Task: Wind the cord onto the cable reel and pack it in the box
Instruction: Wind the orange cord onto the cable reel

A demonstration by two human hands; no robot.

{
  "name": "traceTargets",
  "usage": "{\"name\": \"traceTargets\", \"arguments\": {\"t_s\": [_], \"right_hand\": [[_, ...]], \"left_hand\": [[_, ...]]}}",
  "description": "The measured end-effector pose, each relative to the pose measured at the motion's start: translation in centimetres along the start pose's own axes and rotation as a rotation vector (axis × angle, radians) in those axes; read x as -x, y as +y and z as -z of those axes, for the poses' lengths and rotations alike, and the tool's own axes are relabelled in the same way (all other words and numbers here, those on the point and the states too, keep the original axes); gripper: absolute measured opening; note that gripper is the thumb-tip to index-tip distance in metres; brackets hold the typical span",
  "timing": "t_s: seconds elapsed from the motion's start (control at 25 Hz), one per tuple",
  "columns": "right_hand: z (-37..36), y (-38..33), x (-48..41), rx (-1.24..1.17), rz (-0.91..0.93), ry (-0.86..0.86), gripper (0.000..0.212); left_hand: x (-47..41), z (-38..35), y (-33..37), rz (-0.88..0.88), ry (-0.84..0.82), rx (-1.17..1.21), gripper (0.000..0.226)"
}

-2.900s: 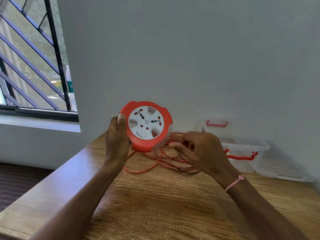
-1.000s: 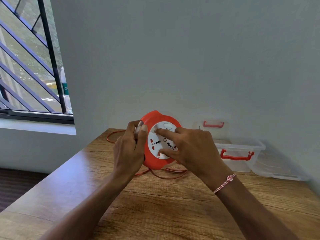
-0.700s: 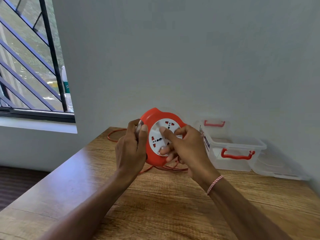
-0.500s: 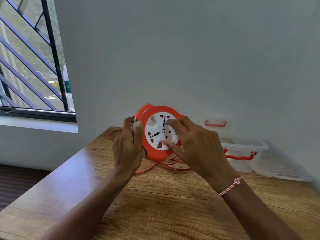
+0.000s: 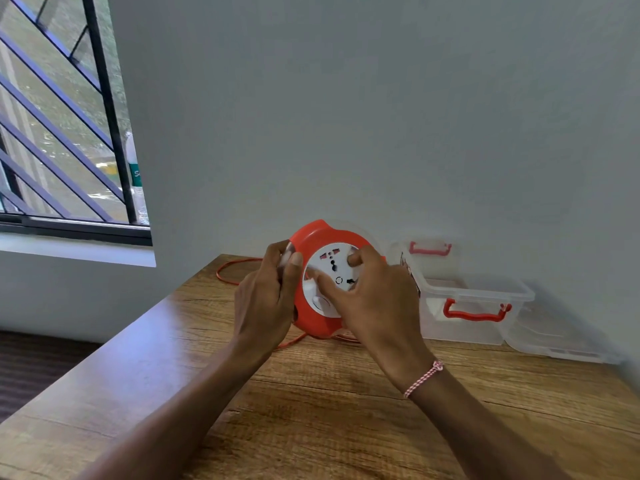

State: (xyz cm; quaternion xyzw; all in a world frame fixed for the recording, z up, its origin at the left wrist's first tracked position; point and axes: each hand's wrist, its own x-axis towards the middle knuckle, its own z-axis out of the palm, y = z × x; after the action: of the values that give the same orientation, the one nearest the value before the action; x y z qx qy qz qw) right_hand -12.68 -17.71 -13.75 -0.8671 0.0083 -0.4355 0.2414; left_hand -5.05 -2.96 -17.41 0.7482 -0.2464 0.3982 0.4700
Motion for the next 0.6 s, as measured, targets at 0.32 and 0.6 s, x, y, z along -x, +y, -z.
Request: {"name": "traceTargets", "arguments": {"t_s": [0.32, 0.6], "right_hand": [[1.1, 0.0, -0.4, -0.577, -0.261, -0.256, 0.041], [0.7, 1.5, -0.1, 0.366, 0.512, -0.095, 0.065]], "left_hand": [[-0.6, 0.5, -0.4, 0.139, 0.106, -0.027, 0.039], [-0.3, 0.3, -0.2, 0.088, 0.069, 0.000, 0.039]]}}
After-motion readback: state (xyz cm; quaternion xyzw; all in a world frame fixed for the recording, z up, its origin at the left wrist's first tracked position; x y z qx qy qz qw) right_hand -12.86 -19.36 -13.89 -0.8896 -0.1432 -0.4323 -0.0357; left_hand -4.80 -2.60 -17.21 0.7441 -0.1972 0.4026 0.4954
